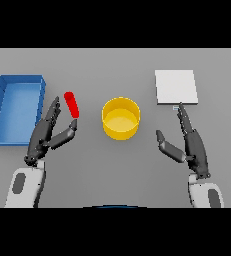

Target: Pick up the red beaker and tilt it to pour out 1 green nut into yellow bowl. Pick up the yellow bowl and place it on the metallic measuring scale.

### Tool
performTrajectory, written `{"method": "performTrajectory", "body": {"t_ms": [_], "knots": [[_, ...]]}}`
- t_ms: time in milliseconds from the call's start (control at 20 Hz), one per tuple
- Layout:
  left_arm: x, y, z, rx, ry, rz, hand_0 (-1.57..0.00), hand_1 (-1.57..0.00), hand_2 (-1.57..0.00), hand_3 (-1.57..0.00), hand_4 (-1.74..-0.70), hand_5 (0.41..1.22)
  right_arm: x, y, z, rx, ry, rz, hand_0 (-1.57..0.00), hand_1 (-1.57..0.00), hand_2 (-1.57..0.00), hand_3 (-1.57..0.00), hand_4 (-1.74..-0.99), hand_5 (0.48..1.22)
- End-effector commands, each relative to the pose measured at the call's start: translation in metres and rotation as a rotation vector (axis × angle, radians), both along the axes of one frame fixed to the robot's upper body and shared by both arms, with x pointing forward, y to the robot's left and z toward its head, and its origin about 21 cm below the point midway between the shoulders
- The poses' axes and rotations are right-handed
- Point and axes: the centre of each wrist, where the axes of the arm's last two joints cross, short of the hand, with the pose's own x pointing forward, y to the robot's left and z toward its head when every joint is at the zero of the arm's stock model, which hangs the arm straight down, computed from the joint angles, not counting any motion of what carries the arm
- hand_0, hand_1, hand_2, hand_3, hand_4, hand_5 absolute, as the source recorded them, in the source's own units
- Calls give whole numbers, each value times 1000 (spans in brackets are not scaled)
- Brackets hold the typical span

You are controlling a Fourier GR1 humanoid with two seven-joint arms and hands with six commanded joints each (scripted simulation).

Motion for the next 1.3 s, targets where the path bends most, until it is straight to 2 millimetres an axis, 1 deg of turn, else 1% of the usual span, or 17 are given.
{"method": "performTrajectory", "body": {"t_ms": [0, 50, 100, 250, 400, 500, 600, 700, 750, 900, 950, 1000, 1050, 1100, 1150, 1200, 1250], "knots": [[10, -3, 0, 6, 8, 4, 1, 1, 1, 1, -1370, 732, 0, 0, -2, 1, 3, -1, 1, 1, 1, 1, -1296, 677], [14, -1, -2, 16, 4, 2, 1, 1, 1, 1, -1377, 738, 1, 0, 1, 9, -7, -8, 1, 1, 1, 1, -1304, 678], [20, -8, -3, 17, 3, -2, 1, 1, 1, 1, -1379, 739, 2, -2, 0, 8, 5, -13, 1, 1, 1, 1, -1308, 679], [32, -6, -17, 25, 33, 19, 1, 1, 1, 1, -1369, 733, -2, -1, 3, 12, -14, -11, 1, 1, 1, 1, -1329, 685], [48, -8, -26, 27, 65, 28, 1, 1, 1, 1, -1345, 718, 3, -3, 5, 8, 7, -17, 1, 1, 1, 1, -1339, 688], [60, -8, -22, 21, 61, 24, 1, 1, 1, 1, -1333, 714, 2, -3, 3, 8, 12, -25, 1, 1, 1, 1, -1338, 688], [66, -12, -25, 20, 59, 20, 1, 1, 1, 1, -1323, 712, 2, -2, 0, 18, 17, -17, 1, 1, 1, 1, -1338, 688], [73, -17, -23, 22, 46, 5, 1, 1, 1, 1, -1319, 711, 0, 2, 3, 17, -14, -5, 1, 1, 1, 1, -1333, 687], [78, -14, -21, 23, 45, 11, 1, 1, 1, 1, -1315, 706, 5, 1, 4, 12, -1, -24, 1, 1, 1, 1, -1331, 687], [89, -19, -20, 41, 60, 3, 1, 1, 1, 1, -1313, 706, 2, 0, 2, 25, 6, -17, 1, 1, 1, 1, -1324, 683], [91, -19, -20, 36, 61, 0, 1, 1, 1, 1, -1318, 708, 1, -1, -1, 23, 8, -22, 1, 1, 1, 1, -1320, 683], [92, -18, -22, 35, 55, -5, 1, 1, 1, 1, -1322, 710, 2, -4, 2, 13, 4, -18, 1, 1, 1, 1, -1315, 682], [93, -21, -23, 30, 41, -12, 1, 1, 1, 1, -1332, 715, -2, -3, 2, 14, -7, -17, 1, 1, 1, 1, -1311, 682], [97, -22, -22, 28, 31, -18, 1, 1, 1, 1, -1343, 725, -1, 0, 0, 23, 8, -17, 1, 1, 1, 1, -1305, 681], [99, -22, -23, 15, 27, -22, 1, 1, 1, 1, -1363, 735, 2, -5, 4, 19, 7, -25, 1, 1, 1, 1, -1298, 682], [98, -24, -25, 7, 22, -18, 1, 1, -30, -3, -1389, 752, 3, -5, 4, 10, 7, -27, 1, 1, 1, 1, -1295, 683], [98, -27, -23, -8, 20, -8, -81, -84, -122, -75, -1416, 770, 2, -4, 4, 4, 0, -28, 1, 1, 1, 1, -1291, 684]]}}
